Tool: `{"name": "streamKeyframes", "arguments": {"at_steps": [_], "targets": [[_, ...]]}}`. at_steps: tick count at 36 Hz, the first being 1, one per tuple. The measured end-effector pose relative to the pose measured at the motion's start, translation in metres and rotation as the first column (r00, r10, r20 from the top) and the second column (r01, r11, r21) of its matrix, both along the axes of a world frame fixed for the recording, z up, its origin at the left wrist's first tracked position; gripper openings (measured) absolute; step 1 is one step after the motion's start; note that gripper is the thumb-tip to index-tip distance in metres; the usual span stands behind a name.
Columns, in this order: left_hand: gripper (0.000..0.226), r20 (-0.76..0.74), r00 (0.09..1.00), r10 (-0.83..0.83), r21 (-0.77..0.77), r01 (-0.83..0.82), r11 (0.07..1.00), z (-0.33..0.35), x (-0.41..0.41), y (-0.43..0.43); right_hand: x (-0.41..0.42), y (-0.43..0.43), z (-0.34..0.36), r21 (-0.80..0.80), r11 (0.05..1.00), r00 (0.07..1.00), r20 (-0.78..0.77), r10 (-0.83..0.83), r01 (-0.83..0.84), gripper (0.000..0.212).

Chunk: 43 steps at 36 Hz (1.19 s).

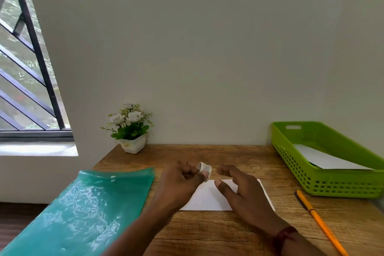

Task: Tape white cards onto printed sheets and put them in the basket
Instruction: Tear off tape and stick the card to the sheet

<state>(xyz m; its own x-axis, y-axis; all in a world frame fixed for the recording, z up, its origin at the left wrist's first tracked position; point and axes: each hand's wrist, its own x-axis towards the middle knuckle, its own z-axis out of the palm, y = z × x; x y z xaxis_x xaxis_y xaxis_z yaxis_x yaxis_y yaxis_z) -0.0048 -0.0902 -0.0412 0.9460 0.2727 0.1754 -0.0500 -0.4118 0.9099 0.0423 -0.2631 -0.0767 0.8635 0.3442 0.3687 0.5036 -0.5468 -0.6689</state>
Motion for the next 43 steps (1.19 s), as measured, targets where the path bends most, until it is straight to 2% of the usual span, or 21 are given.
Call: {"name": "streamKeyframes", "arguments": {"at_steps": [2, 5, 9, 15, 26, 37, 43], "targets": [[0.004, 0.008, 0.999, -0.043, -0.061, 0.043, 0.997, -0.004, -0.003, -0.002, -0.001, 0.001, -0.003, 0.084, 0.996, 0.999, 0.020, 0.036, -0.037, 0.049], [0.005, 0.015, 0.996, -0.091, -0.106, 0.092, 0.990, -0.010, -0.004, -0.002, -0.005, 0.003, -0.003, 0.184, 0.980, 0.997, 0.052, 0.064, -0.073, 0.045], [0.007, 0.059, 0.984, -0.170, -0.174, 0.178, 0.968, -0.009, -0.004, -0.001, -0.009, 0.006, 0.000, 0.262, 0.960, 0.993, 0.083, 0.084, -0.103, 0.048], [0.007, 0.125, 0.974, -0.187, -0.210, 0.210, 0.955, -0.010, -0.005, -0.002, -0.013, 0.009, 0.001, 0.304, 0.945, 0.986, 0.146, 0.076, -0.118, 0.047], [0.010, 0.158, 0.964, -0.215, -0.221, 0.246, 0.944, -0.009, -0.008, -0.006, -0.015, 0.006, 0.006, 0.356, 0.921, 0.971, 0.224, 0.078, -0.156, 0.042], [0.008, 0.119, 0.975, -0.185, -0.247, 0.210, 0.946, -0.005, -0.010, -0.007, -0.015, 0.009, 0.003, 0.356, 0.920, 0.970, 0.227, 0.083, -0.162, 0.050], [0.012, 0.122, 0.965, -0.232, -0.274, 0.257, 0.927, -0.003, -0.012, -0.006, -0.013, 0.010, 0.002, 0.411, 0.894, 0.974, 0.205, 0.100, -0.178, 0.049]]}}
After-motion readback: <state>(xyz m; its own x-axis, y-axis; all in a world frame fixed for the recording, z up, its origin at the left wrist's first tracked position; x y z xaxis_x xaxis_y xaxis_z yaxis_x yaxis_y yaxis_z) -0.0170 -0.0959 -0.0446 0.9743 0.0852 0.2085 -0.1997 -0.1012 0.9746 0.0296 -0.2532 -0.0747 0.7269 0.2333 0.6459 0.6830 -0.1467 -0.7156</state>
